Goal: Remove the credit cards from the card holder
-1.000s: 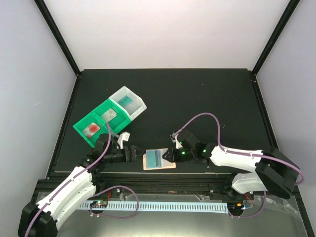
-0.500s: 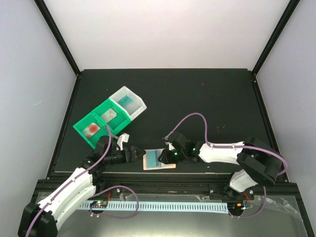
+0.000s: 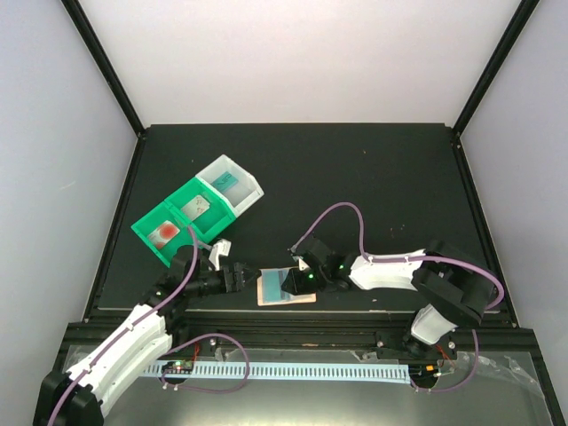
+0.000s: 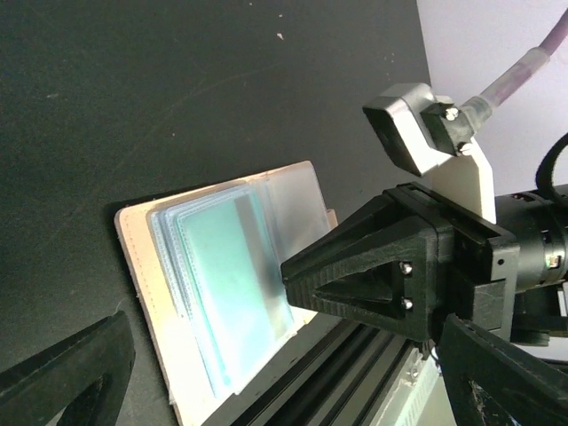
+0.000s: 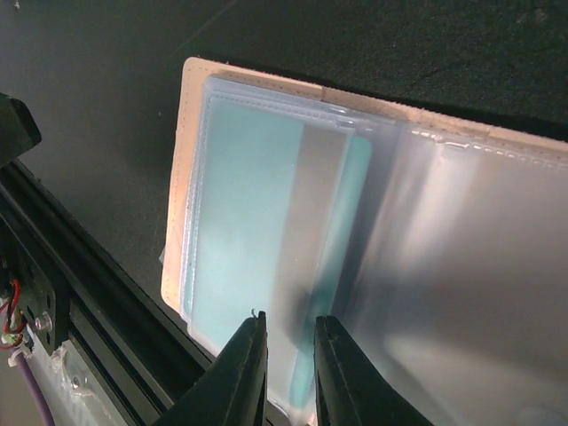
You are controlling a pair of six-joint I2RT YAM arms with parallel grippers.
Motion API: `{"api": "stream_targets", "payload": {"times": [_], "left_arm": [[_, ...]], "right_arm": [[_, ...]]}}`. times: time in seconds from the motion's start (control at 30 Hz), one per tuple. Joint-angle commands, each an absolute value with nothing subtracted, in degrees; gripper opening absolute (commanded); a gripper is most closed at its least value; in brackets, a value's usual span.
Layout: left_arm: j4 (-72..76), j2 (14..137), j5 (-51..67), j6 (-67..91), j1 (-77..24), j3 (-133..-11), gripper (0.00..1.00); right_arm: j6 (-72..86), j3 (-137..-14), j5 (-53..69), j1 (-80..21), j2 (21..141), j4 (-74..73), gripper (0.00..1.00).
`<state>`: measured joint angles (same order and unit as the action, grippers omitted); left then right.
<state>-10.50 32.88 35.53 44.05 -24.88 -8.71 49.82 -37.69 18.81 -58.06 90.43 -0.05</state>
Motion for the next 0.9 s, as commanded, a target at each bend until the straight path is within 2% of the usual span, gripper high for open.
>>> {"api": "stream_targets", "payload": {"times": [0.0, 0.5, 0.87], "left_arm": [[-6.7, 32.4, 36.6, 46.3, -25.3, -8.3, 0.95], [1.7, 37.1, 40.0, 50.9, -26.5, -7.8, 0.92], [9.7, 40.1, 38.0, 56.3, -28.6, -5.1, 0.96]], "right_arm": [[48.9, -38.2, 16.2, -58.3, 91.2, -0.2, 0.15], [52.0, -34.0, 13.7, -58.4, 92.2, 2.5, 0.01], [56.5, -31.0, 17.1, -58.3, 94.6, 11.2, 0.01]]}}
